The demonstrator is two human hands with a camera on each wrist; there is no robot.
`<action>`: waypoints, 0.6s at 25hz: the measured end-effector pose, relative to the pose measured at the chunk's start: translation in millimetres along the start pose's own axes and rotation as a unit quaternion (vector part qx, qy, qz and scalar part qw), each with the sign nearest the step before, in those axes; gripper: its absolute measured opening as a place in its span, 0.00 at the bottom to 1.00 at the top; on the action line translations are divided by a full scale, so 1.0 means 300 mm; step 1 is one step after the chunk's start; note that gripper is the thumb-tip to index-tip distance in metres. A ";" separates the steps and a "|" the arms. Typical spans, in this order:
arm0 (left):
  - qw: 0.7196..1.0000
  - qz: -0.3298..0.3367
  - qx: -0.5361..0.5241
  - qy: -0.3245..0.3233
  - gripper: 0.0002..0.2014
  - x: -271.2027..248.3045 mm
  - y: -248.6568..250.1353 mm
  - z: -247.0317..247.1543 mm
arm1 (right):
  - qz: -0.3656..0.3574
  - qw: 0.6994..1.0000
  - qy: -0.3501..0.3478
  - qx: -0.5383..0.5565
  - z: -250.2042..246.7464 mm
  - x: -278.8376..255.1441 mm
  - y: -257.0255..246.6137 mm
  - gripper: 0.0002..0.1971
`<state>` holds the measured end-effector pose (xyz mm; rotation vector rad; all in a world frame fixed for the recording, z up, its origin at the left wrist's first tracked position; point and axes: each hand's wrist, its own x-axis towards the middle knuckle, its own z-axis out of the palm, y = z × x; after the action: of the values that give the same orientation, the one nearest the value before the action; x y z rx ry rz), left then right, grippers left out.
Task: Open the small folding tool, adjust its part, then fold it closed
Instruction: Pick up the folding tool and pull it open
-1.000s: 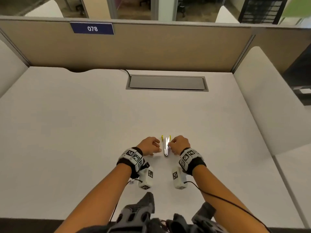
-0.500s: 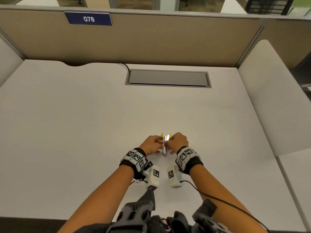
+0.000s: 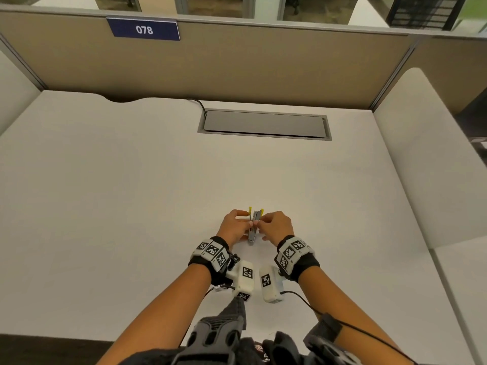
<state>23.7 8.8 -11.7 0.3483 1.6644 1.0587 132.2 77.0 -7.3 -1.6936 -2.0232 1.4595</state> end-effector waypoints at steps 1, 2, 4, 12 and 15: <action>1.000 0.000 -0.010 0.010 0.17 -0.005 -0.005 -0.001 | -0.006 1.000 -0.003 0.014 0.001 -0.005 0.001 0.09; 1.000 0.001 -0.014 0.020 0.17 -0.007 -0.012 -0.004 | -0.012 0.999 -0.008 0.028 0.001 -0.011 0.003 0.09; 0.999 0.014 -0.020 0.033 0.18 -0.016 -0.022 -0.013 | -0.027 0.998 -0.023 0.054 -0.006 -0.029 0.001 0.10; 0.995 0.090 0.026 -0.044 0.16 -0.091 -0.008 -0.056 | -0.082 0.989 -0.026 0.118 -0.079 -0.086 -0.002 0.14; 0.983 0.138 0.104 -0.054 0.16 -0.119 -0.005 -0.049 | -0.113 0.987 -0.041 0.104 -0.089 -0.108 -0.002 0.11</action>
<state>24.5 -23.4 9.7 0.7785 1.6649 1.0466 160.3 66.1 22.1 -1.2980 -1.9481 1.6172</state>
